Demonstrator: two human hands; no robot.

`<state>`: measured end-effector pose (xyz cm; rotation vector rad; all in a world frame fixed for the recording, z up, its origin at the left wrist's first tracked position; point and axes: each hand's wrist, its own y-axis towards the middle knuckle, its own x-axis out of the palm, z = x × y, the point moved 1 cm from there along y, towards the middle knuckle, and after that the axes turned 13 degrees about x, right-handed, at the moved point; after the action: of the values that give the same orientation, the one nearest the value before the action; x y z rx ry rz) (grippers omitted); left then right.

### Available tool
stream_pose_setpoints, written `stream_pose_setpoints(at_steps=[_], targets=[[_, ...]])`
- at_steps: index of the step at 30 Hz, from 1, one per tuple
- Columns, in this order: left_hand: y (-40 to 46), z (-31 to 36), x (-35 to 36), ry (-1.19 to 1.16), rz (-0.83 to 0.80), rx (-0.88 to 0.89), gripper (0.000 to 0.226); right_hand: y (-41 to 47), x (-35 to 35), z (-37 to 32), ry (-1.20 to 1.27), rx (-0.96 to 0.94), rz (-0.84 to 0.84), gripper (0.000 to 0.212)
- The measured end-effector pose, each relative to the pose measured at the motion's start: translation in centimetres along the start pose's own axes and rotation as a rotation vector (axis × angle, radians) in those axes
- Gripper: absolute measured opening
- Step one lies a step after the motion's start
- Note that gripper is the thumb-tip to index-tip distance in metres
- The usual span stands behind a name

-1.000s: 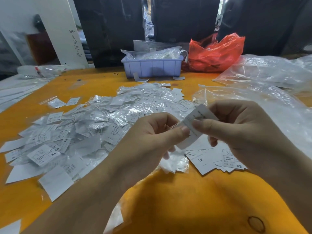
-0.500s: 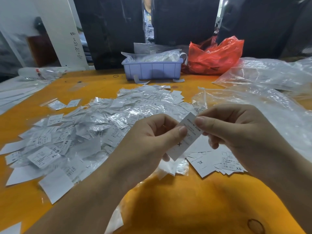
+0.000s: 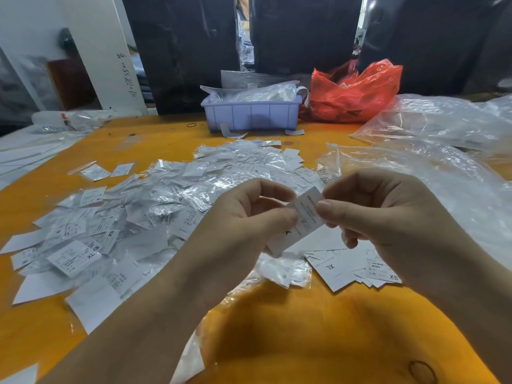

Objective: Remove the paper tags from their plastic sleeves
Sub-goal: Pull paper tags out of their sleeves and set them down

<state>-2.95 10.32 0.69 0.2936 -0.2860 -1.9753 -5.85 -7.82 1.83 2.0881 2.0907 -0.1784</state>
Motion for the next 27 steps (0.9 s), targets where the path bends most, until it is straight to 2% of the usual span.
stream_pose_setpoints(at_steps=[5,7,10,20,22,24,27], targets=[[0.0,-0.1,-0.1,0.026,0.013,0.020,0.017,-0.2,0.4,-0.1,-0.020,0.005,-0.047,0.022],[0.0,-0.2,-0.2,0.020,0.022,0.019,0.016,-0.1,0.1,-0.1,-0.027,0.000,-0.023,0.012],[0.0,-0.3,-0.3,0.029,0.026,0.020,0.015,0.0,-0.3,0.0,-0.068,-0.019,0.029,0.017],[0.2,-0.8,-0.5,0.121,0.056,0.017,0.018,-0.3,0.2,0.1,-0.126,-0.061,-0.001,0.010],[0.2,-1.2,-0.9,0.283,0.108,0.030,0.014,-0.3,0.0,0.2,-0.203,-0.089,0.058,0.010],[0.4,-1.7,-1.7,0.620,0.158,0.072,0.010,-0.4,-0.5,0.4,-0.471,-0.130,0.135,0.009],[0.7,-2.0,-2.5,1.014,0.182,0.078,0.027,-0.4,-0.9,0.4,-0.813,-0.097,0.174,0.012]])
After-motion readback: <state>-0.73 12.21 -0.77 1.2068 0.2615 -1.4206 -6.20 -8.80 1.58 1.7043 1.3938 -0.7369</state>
